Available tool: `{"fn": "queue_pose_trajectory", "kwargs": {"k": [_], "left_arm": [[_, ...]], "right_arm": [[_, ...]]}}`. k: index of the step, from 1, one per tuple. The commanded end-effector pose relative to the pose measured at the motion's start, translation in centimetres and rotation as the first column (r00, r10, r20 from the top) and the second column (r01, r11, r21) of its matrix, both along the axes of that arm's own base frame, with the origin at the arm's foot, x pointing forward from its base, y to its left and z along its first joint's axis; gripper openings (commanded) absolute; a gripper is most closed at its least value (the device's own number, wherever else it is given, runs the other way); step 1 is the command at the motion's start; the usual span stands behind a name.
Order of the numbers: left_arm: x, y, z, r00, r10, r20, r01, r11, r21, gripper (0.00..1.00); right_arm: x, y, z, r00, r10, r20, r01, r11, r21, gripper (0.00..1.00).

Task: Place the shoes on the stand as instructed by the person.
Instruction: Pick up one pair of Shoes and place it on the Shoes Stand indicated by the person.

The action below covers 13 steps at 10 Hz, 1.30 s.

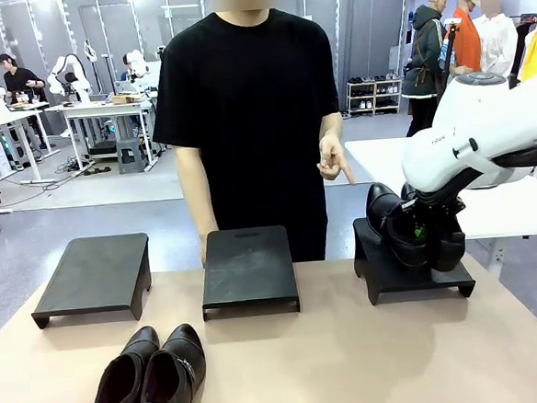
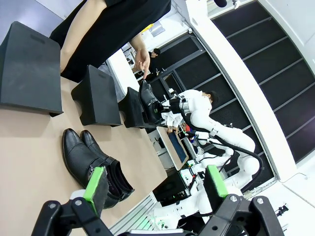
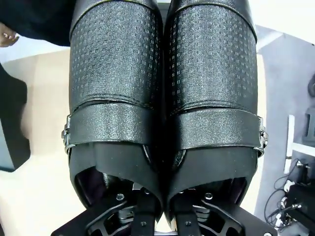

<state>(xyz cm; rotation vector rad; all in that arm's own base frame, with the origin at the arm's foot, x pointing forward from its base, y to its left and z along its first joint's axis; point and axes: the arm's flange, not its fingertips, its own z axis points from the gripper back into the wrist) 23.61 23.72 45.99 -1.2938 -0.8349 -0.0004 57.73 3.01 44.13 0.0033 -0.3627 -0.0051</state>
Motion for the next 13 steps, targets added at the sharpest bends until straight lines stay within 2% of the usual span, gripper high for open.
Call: {"fn": "queue_pose_trajectory", "kwargs": {"k": [1,3,9,13], "left_arm": [[-0.1,0.1,-0.1,1.000,-0.011,0.013,0.011,1.000,-0.001,1.00],[-0.1,0.1,-0.1,1.000,-0.011,0.013,0.011,1.000,-0.001,1.00],[-0.1,0.1,-0.1,1.000,-0.011,0.013,0.011,1.000,-0.001,1.00],[-0.1,0.1,-0.1,1.000,-0.011,0.013,0.011,1.000,-0.001,1.00]], "right_arm": [[1.2,0.4,-0.4,0.998,-0.017,0.055,0.019,1.000,-0.025,0.08],[1.7,0.6,-1.7,0.997,-0.026,0.074,0.027,0.999,-0.018,0.08],[2.1,0.8,-3.3,0.998,-0.035,0.060,0.036,0.999,-0.012,0.08],[1.2,0.8,-3.0,0.996,-0.044,0.072,0.044,0.999,0.003,0.86]]}}
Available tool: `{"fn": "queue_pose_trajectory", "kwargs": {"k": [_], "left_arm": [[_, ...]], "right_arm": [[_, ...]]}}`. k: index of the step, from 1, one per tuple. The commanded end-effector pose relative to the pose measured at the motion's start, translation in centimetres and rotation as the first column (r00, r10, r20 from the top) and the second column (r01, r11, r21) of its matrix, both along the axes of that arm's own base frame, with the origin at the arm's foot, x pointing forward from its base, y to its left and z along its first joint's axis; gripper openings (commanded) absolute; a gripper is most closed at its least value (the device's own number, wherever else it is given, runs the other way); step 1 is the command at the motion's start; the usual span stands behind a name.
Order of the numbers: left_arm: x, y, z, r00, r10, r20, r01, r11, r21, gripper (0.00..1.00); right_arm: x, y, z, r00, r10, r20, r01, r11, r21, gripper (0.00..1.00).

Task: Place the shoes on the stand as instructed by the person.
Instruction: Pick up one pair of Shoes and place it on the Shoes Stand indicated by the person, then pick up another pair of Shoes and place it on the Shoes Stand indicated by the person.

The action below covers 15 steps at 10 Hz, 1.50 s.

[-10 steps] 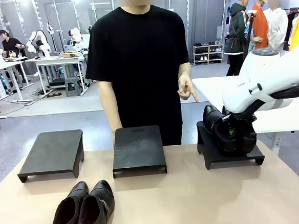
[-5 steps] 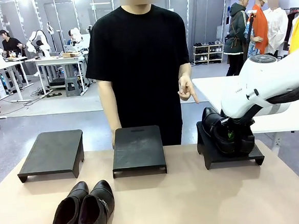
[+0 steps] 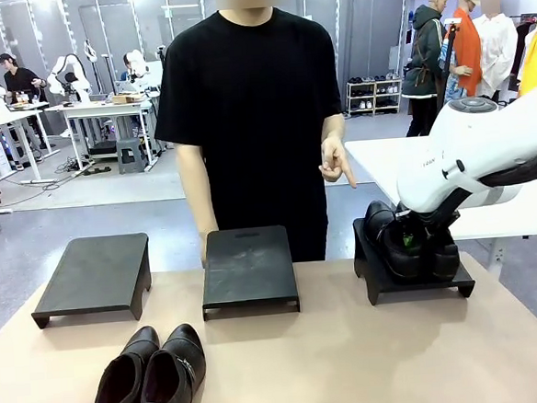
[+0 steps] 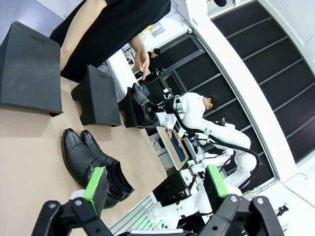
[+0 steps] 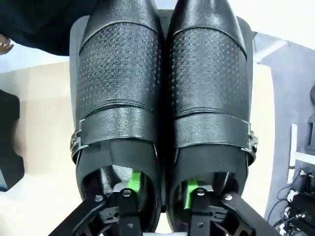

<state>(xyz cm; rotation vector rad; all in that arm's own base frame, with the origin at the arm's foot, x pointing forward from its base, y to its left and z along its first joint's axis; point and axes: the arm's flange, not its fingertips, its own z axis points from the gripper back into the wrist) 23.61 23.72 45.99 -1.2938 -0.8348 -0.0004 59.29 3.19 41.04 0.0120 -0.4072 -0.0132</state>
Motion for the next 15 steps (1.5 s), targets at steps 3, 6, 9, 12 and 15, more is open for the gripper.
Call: {"fn": "queue_pose_trajectory", "kwargs": {"k": [3,6,9,12,15], "left_arm": [[-0.10,0.10,-0.06,1.000,-0.011,0.013,0.011,1.000,-0.001,1.00],[-0.10,0.10,-0.06,1.000,-0.011,0.013,0.011,1.000,-0.001,1.00],[-0.10,0.10,-0.06,1.000,-0.011,0.013,0.011,1.000,-0.001,1.00],[-0.10,0.10,-0.06,1.000,-0.011,0.013,0.011,1.000,-0.001,1.00],[-0.10,0.10,-0.06,1.000,-0.011,0.013,0.011,1.000,-0.001,1.00]], "right_arm": [[-0.79,0.65,0.16,0.998,-0.049,0.038,0.049,0.999,-0.003,1.00],[-1.07,0.60,0.01,0.998,-0.050,0.034,0.051,0.999,-0.007,1.00],[-0.23,0.06,0.37,1.000,-0.012,0.013,0.011,1.000,0.006,1.00],[-0.23,0.06,0.37,1.000,-0.012,0.013,0.011,1.000,0.006,1.00],[-0.23,0.06,0.37,1.000,-0.012,0.013,0.011,1.000,0.006,1.00]]}}
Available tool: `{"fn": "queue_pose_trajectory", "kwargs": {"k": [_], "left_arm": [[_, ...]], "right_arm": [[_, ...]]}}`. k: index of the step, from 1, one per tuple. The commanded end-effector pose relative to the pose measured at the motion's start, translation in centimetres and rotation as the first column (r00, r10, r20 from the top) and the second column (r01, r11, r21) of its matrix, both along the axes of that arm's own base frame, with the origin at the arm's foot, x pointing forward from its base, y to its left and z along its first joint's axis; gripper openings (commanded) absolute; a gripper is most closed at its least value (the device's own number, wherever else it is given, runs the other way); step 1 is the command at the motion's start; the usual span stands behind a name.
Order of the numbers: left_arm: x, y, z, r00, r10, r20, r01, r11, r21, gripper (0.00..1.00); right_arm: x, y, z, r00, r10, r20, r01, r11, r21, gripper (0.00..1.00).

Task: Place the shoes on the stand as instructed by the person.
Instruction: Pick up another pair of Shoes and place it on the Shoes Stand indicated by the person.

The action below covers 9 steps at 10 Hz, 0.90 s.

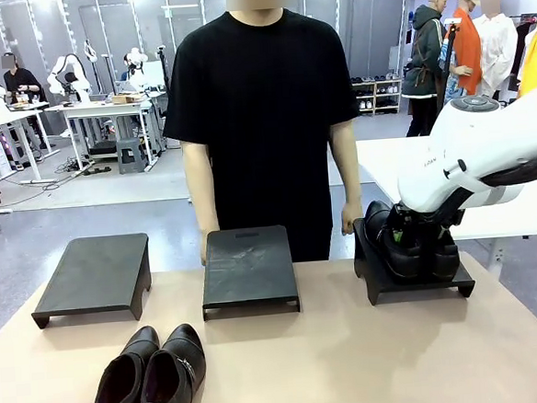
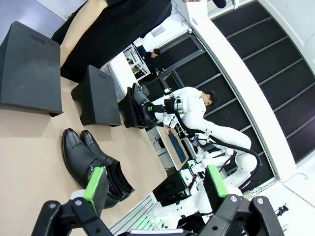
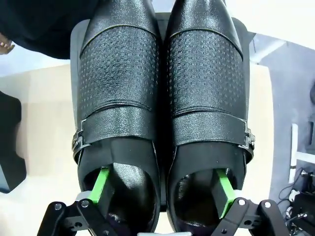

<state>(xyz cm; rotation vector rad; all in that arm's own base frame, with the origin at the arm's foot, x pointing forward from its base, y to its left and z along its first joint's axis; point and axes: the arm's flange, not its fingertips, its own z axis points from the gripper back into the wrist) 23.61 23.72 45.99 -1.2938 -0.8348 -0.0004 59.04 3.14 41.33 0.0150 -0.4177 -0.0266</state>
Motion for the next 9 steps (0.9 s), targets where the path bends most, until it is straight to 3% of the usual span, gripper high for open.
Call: {"fn": "queue_pose_trajectory", "kwargs": {"k": [1,2,4,6,7,9], "left_arm": [[-0.1,0.1,-0.1,1.000,-0.011,0.013,0.011,1.000,-0.001,1.00],[-0.1,0.1,-0.1,1.000,-0.011,0.013,0.011,1.000,-0.001,1.00],[-0.1,0.1,-0.1,1.000,-0.011,0.013,0.011,1.000,-0.001,1.00],[-0.1,0.1,-0.1,1.000,-0.011,0.013,0.011,1.000,-0.001,1.00],[-0.1,0.1,-0.1,1.000,-0.011,0.013,0.011,1.000,-0.001,1.00],[-0.1,0.1,-0.1,1.000,-0.011,0.013,0.011,1.000,-0.001,1.00]], "right_arm": [[0.0,0.1,0.1,1.000,0.001,0.002,-0.001,1.000,0.001,1.00],[0.0,0.0,0.0,1.000,0.000,0.000,0.000,1.000,0.000,1.00],[-5.7,-1.1,5.8,0.999,0.045,0.023,-0.048,0.988,0.146,1.00],[-10.5,-3.2,9.5,0.994,0.109,0.023,-0.111,0.956,0.271,1.00],[-12.4,-4.2,10.5,0.987,0.158,-0.025,-0.141,0.934,0.327,1.00],[-16.2,-6.3,11.4,0.977,0.213,-0.016,-0.173,0.833,0.525,1.00]]}}
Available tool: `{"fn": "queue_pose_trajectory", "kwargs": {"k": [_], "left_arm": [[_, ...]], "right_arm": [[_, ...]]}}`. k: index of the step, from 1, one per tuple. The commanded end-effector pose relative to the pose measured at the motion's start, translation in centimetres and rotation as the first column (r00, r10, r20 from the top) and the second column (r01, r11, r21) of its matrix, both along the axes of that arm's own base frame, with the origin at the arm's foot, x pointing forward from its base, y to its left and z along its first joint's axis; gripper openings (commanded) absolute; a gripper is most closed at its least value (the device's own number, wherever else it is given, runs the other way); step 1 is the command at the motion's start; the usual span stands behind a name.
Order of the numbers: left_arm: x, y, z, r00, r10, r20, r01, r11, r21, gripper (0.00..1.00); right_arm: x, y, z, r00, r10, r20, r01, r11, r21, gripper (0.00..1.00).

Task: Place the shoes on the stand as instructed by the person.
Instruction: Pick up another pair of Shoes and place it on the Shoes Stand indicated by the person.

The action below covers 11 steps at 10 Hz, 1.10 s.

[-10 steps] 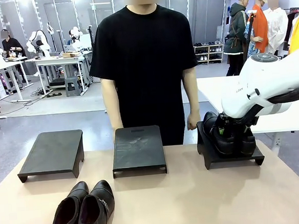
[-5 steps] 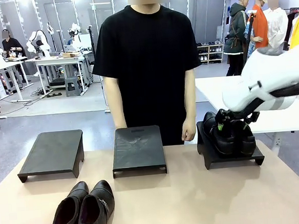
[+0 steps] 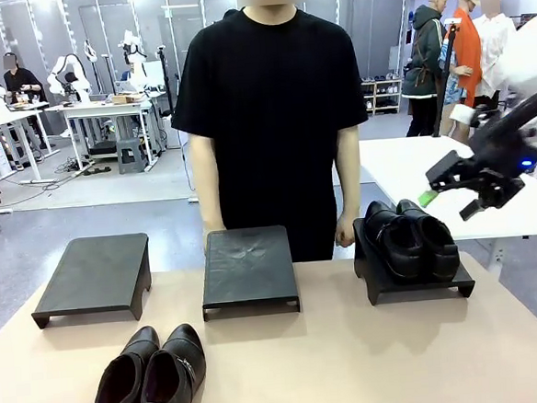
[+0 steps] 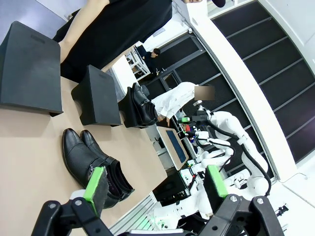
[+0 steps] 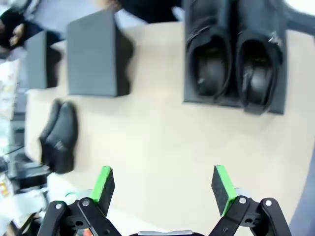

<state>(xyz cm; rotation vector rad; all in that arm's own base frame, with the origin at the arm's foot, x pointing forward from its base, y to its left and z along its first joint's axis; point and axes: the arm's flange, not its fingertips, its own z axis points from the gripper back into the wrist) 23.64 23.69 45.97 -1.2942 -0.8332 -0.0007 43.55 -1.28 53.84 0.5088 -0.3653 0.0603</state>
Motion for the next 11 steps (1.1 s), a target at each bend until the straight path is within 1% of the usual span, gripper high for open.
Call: {"fn": "queue_pose_trajectory", "kwargs": {"k": [1,2,3,4,5,6,7,8,9,10,11], "left_arm": [[-0.1,0.1,0.0,1.000,-0.010,0.014,0.010,1.000,-0.001,1.00],[-0.1,0.1,0.0,1.000,-0.010,0.014,0.010,1.000,-0.001,1.00],[-0.1,0.1,0.0,1.000,-0.010,0.014,0.010,1.000,-0.001,1.00],[-0.1,0.1,0.0,1.000,-0.010,0.014,0.010,1.000,-0.001,1.00],[-0.1,0.1,0.0,1.000,-0.010,0.014,0.010,1.000,-0.001,1.00],[-0.1,0.1,0.0,1.000,-0.010,0.014,0.010,1.000,-0.001,1.00],[-0.1,0.1,0.0,1.000,-0.010,0.014,0.010,1.000,-0.001,1.00],[-0.1,0.1,0.0,1.000,-0.010,0.014,0.010,1.000,-0.001,1.00],[-0.1,0.1,0.0,1.000,-0.010,0.014,0.010,1.000,-0.001,1.00],[-0.1,0.1,0.0,1.000,-0.010,0.014,0.010,1.000,-0.001,1.00],[-0.1,0.1,0.0,1.000,-0.010,0.014,0.010,1.000,-0.001,1.00]], "right_arm": [[-2.9,-3.0,-1.2,0.998,0.048,-0.042,-0.040,0.983,0.178,1.00],[-5.6,-4.5,-1.9,0.995,0.078,-0.066,-0.058,0.961,0.269,1.00],[-8.2,-6.0,-2.7,0.994,0.097,-0.058,-0.074,0.946,0.316,1.00],[-11.3,-7.4,-4.0,0.990,0.140,0.037,-0.143,0.901,0.410,1.00],[-13.6,-9.1,-5.6,0.987,0.149,0.066,-0.163,0.873,0.459,1.00],[-15.2,-10.8,-7.2,0.985,0.155,0.076,-0.172,0.849,0.500,1.00],[-16.9,-12.3,-8.6,0.982,0.177,0.065,-0.184,0.826,0.533,1.00],[-18.5,-13.6,-9.6,0.979,0.185,0.088,-0.202,0.803,0.561,1.00],[-19.9,-14.9,-10.4,0.979,0.183,0.094,-0.203,0.789,0.579,1.00],[-21.0,-16.4,-11.5,0.980,0.175,0.095,-0.196,0.774,0.602,1.00],[-21.4,-17.7,-12.4,0.982,0.163,0.095,-0.186,0.762,0.620,1.00]]}}
